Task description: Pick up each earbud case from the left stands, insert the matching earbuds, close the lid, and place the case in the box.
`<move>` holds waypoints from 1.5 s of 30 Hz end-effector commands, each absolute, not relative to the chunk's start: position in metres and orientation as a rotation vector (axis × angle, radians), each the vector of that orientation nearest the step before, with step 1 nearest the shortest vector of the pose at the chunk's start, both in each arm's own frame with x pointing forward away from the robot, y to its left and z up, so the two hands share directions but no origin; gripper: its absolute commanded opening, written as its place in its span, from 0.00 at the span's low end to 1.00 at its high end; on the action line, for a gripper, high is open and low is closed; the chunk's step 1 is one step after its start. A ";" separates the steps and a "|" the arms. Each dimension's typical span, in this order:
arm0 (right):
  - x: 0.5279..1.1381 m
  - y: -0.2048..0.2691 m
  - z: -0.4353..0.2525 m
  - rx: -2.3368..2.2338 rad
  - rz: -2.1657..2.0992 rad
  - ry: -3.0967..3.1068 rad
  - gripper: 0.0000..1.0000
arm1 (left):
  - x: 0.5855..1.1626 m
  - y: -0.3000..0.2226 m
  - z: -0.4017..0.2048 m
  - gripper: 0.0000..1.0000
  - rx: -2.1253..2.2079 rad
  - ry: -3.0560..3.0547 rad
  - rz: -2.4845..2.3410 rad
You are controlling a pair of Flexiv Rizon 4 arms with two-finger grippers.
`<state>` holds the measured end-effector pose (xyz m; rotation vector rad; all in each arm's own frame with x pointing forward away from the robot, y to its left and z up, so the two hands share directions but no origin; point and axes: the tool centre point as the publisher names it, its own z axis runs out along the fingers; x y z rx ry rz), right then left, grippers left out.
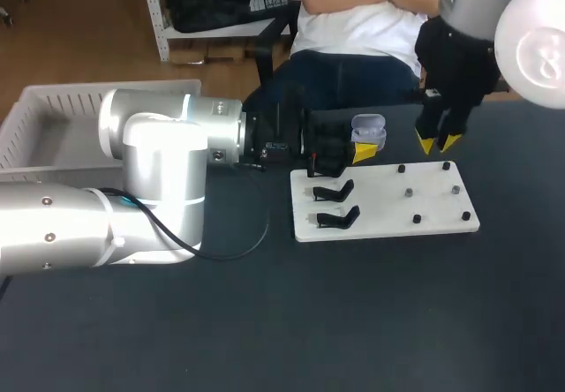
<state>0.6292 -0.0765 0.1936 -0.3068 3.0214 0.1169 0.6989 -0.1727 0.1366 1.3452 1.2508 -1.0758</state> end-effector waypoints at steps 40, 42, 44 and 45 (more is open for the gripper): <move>0.663 0.001 0.215 -0.556 0.224 2.817 0.00 | 0.697 -0.173 0.135 0.00 1.337 1.246 -1.070; 0.664 0.003 0.212 -0.566 0.218 2.817 0.00 | 0.697 -0.173 0.135 0.00 1.337 1.246 -1.070; 0.666 0.005 0.209 -0.578 0.208 2.821 0.00 | 0.697 -0.173 0.135 0.00 1.337 1.246 -1.070; 0.666 0.005 0.208 -0.582 0.206 2.821 0.00 | 0.697 -0.173 0.135 0.00 1.337 1.246 -1.070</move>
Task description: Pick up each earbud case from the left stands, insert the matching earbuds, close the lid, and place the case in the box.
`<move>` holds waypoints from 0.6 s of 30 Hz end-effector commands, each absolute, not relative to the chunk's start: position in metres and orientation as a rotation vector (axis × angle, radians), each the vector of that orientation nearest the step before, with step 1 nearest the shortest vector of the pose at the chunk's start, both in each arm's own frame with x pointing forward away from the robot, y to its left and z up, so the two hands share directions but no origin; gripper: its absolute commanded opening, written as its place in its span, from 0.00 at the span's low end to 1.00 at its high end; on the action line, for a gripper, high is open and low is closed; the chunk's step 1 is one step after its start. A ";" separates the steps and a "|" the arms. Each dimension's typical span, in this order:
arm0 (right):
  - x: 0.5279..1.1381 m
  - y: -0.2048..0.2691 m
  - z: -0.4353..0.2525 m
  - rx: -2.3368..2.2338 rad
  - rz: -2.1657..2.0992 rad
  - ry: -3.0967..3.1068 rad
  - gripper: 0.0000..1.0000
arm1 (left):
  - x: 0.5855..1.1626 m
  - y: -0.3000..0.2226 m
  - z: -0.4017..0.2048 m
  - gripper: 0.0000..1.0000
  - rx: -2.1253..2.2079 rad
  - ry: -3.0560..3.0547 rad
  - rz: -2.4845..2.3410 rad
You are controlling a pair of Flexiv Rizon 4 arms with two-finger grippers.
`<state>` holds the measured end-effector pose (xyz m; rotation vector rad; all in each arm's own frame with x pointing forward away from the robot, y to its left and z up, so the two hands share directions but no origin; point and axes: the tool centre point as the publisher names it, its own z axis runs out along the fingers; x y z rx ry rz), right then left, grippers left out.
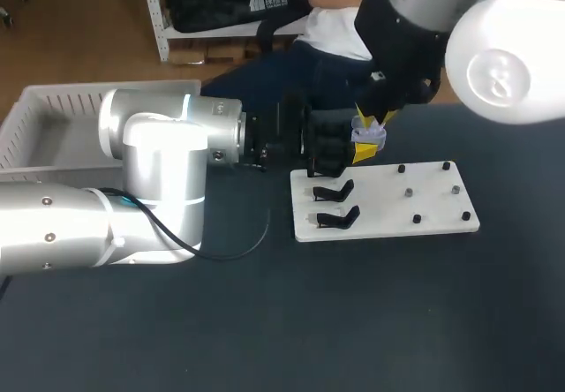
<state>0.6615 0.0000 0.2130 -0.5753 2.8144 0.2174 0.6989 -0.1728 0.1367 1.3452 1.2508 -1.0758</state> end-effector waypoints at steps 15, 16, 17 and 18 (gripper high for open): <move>0.668 0.009 0.191 -0.647 0.144 2.839 0.00 | 0.697 -0.173 0.135 0.00 1.337 1.246 -1.070; 0.669 0.009 0.190 -0.643 0.136 2.838 0.00 | 0.697 -0.173 0.135 0.00 1.337 1.246 -1.070; 0.670 0.008 0.190 -0.641 0.132 2.838 0.00 | 0.697 -0.173 0.135 0.00 1.337 1.246 -1.070; 0.671 0.008 0.189 -0.640 0.129 2.839 0.00 | 0.697 -0.173 0.135 0.00 1.337 1.246 -1.070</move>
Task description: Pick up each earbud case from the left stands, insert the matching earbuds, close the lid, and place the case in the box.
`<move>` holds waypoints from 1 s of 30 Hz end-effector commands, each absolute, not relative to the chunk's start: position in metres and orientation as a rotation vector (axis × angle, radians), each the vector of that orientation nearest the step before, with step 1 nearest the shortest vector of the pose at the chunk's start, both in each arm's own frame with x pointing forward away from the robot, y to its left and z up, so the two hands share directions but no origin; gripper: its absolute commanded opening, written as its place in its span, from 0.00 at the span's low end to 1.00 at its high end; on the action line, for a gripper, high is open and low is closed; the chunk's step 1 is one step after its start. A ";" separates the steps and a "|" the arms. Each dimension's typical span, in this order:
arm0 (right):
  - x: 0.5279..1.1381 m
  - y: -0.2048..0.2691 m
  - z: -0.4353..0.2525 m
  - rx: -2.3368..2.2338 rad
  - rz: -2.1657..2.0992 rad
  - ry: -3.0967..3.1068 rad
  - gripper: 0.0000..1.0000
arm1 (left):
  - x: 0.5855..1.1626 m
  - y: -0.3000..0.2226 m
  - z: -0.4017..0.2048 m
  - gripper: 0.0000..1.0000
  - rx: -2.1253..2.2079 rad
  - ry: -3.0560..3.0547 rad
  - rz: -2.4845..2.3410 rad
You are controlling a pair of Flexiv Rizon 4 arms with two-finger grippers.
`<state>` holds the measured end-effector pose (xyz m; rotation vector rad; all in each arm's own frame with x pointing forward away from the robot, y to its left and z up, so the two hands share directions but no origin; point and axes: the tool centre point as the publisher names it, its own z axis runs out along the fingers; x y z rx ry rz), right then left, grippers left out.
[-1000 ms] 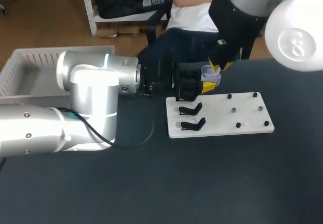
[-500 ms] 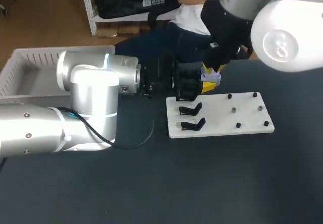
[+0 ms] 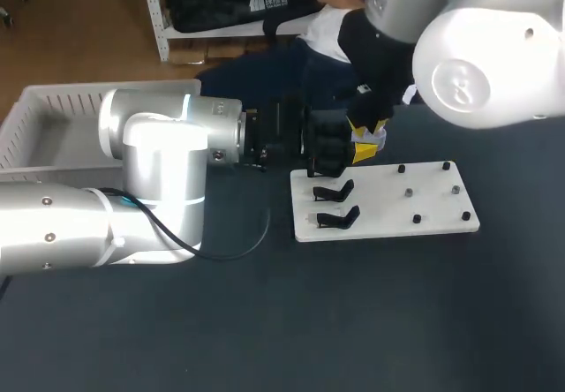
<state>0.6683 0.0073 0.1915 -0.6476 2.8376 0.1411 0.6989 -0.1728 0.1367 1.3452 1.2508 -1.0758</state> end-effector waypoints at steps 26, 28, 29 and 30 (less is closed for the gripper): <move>0.673 0.006 0.188 -0.619 0.102 2.836 0.00 | 0.697 -0.173 0.135 0.00 1.337 1.246 -1.070; 0.673 0.007 0.187 -0.620 0.104 2.837 0.00 | 0.697 -0.173 0.135 0.00 1.337 1.246 -1.070; 0.672 0.007 0.187 -0.620 0.105 2.838 0.00 | 0.697 -0.173 0.135 0.00 1.337 1.246 -1.070; 0.672 0.007 0.186 -0.620 0.106 2.838 0.00 | 0.697 -0.173 0.135 0.00 1.337 1.246 -1.070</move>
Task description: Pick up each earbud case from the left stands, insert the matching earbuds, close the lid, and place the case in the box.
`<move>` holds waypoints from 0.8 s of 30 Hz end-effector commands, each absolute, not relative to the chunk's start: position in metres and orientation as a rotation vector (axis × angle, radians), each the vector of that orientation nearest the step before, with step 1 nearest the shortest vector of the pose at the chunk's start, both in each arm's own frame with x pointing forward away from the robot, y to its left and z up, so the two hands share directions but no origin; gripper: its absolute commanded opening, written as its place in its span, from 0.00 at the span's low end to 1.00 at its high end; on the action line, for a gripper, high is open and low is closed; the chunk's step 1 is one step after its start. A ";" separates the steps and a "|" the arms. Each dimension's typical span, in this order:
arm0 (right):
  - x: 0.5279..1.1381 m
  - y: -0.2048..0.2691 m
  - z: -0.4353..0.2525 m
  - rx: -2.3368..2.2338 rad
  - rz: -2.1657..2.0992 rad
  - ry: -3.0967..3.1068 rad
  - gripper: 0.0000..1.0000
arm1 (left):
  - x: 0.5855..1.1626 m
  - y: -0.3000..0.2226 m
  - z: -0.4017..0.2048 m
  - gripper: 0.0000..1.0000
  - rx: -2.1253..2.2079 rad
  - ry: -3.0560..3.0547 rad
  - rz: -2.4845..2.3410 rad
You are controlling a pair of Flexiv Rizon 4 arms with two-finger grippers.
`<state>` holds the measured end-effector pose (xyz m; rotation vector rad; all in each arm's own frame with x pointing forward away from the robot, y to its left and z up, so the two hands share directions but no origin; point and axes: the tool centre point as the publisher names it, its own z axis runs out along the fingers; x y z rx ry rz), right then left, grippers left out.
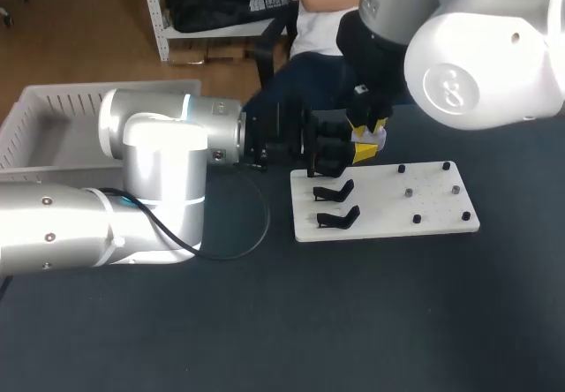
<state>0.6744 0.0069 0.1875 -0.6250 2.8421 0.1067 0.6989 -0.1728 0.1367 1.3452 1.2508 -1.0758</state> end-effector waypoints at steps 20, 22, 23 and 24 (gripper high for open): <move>0.671 0.008 0.183 -0.627 0.103 2.849 0.00 | 0.697 -0.173 0.135 0.00 1.337 1.246 -1.070; 0.671 0.008 0.183 -0.628 0.103 2.848 0.00 | 0.697 -0.173 0.135 0.00 1.337 1.246 -1.070; 0.671 0.008 0.183 -0.629 0.103 2.847 0.00 | 0.697 -0.173 0.135 0.00 1.337 1.246 -1.070; 0.671 0.008 0.183 -0.631 0.103 2.847 0.00 | 0.697 -0.173 0.135 0.00 1.337 1.246 -1.070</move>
